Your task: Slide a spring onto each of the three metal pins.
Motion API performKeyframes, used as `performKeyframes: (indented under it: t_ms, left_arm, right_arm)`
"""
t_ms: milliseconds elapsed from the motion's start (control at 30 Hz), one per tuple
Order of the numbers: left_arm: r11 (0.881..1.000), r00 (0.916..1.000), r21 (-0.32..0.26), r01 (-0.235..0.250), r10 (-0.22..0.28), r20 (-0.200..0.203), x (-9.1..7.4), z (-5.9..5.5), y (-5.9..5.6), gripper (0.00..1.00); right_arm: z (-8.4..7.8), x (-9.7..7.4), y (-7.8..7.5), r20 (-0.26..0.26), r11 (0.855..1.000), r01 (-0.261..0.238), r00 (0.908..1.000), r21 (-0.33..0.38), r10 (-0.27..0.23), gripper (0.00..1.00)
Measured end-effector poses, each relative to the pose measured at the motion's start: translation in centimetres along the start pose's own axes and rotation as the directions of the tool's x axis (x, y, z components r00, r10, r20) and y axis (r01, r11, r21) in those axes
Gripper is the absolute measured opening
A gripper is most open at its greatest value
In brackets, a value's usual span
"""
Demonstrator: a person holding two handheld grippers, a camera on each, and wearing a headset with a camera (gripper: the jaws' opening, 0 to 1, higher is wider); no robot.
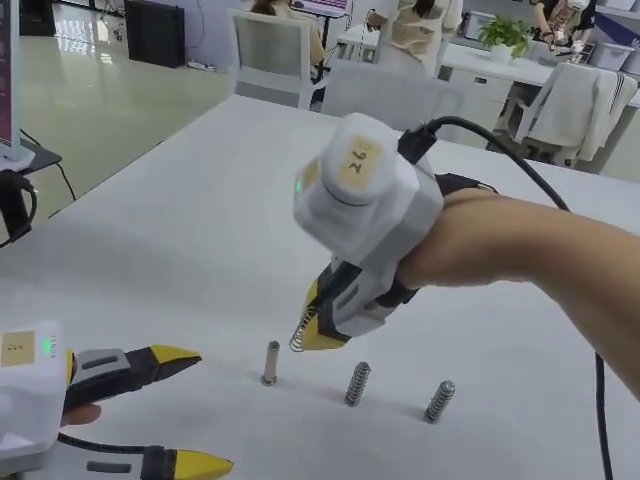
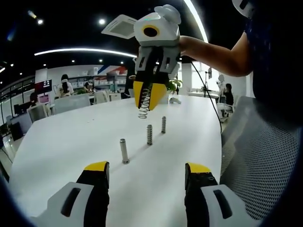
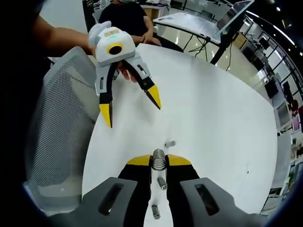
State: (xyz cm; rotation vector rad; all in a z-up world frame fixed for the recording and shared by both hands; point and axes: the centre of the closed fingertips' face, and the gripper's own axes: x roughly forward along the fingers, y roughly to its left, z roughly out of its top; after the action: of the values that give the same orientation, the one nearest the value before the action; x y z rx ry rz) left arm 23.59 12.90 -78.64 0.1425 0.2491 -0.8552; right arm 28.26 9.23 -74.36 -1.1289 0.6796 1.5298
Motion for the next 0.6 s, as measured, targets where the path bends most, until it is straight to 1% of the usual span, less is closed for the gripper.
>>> performKeyframes:
  t_ms: [300,400,467,600]
  left_arm:
    - [1.0,0.9999,-0.002,-0.012,0.012,-0.004,-0.1,-0.2,0.2,0.67]
    - [1.0,0.9997,-0.001,-0.024,0.024,-0.004,-0.1,-0.2,0.4,0.73]
    - [0.999,0.9995,-0.004,-0.032,0.032,-0.001,-0.1,-0.1,0.6,0.75]
    - [0.999,0.9993,-0.006,-0.039,0.039,-0.001,-0.1,-0.2,0.7,0.79]
  right_arm:
    - [-0.1,0.8,-1.2,-0.017,1.0,0.012,0.9998,-0.006,-0.013,0.09]
    - [0.0,1.0,-1.6,-0.014,1.0,0.011,0.9998,-0.001,-0.011,0.09]
    - [0.1,1.3,-1.8,-0.013,1.0,0.012,0.9998,-0.003,-0.012,0.09]
    - [0.0,2.0,-2.2,-0.037,1.0,0.018,0.9992,-0.021,-0.019,0.09]
